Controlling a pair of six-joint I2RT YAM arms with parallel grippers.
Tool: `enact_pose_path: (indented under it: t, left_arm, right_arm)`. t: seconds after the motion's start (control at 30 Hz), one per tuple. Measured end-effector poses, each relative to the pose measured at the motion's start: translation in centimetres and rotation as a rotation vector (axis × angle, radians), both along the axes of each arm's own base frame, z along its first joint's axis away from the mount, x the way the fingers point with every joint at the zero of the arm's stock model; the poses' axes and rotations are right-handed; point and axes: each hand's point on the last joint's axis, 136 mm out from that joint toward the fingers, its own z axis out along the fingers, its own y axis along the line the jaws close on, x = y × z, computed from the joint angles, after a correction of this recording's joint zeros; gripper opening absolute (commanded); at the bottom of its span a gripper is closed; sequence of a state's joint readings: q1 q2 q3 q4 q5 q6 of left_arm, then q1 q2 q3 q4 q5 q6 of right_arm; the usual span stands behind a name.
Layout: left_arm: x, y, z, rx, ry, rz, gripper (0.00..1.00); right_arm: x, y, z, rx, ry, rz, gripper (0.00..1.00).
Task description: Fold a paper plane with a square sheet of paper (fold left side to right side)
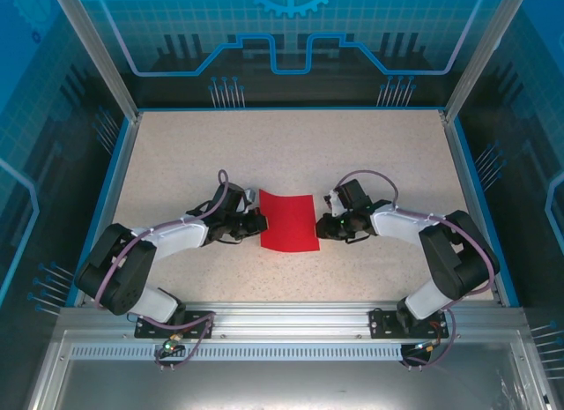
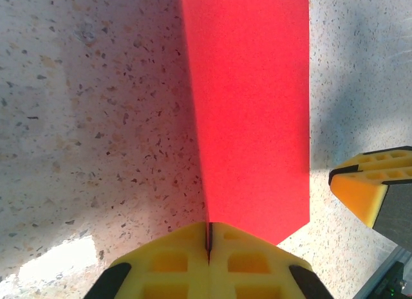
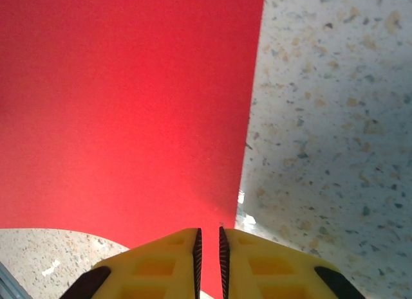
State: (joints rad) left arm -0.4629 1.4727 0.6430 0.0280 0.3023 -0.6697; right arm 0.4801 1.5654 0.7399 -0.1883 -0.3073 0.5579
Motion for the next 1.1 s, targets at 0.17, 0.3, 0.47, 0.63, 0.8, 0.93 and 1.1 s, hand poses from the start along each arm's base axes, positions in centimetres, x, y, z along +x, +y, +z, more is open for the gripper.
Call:
enact_pose_path:
  t: [0.17, 0.3, 0.47, 0.63, 0.8, 0.93, 1.1]
  left_arm:
    - [0.1, -0.3, 0.3, 0.005, -0.014, -0.02, 0.02]
    - [0.2, -0.5, 0.6, 0.004, -0.016, -0.025, 0.07]
    - [0.4, -1.0, 1.2, -0.011, -0.027, -0.038, 0.2]
    - [0.7, -2.6, 2.9, -0.075, -0.053, -0.072, 0.41]
    - [1.2, -4.5, 4.9, -0.157, -0.082, -0.101, 0.55]
    - [1.7, -6.3, 5.0, -0.198, -0.076, -0.125, 0.61]
    - [1.8, -8.2, 3.5, -0.199, -0.042, -0.161, 0.6]
  right_arm:
    - [0.8, 1.2, 1.0, 0.023, -0.028, 0.02, 0.18]
    - [1.6, 1.9, 0.3, 0.018, -0.02, 0.026, 0.18]
    - [1.0, 1.6, -1.9, -0.025, 0.038, 0.028, 0.18]
    - [1.0, 1.6, -2.0, -0.032, 0.036, 0.028, 0.18]
    - [1.0, 1.7, -2.0, -0.035, 0.035, 0.03, 0.18]
    - [1.0, 1.7, -1.9, -0.03, 0.03, 0.031, 0.18]
    - [0.6, 1.8, -1.7, -0.001, 0.016, 0.034, 0.2]
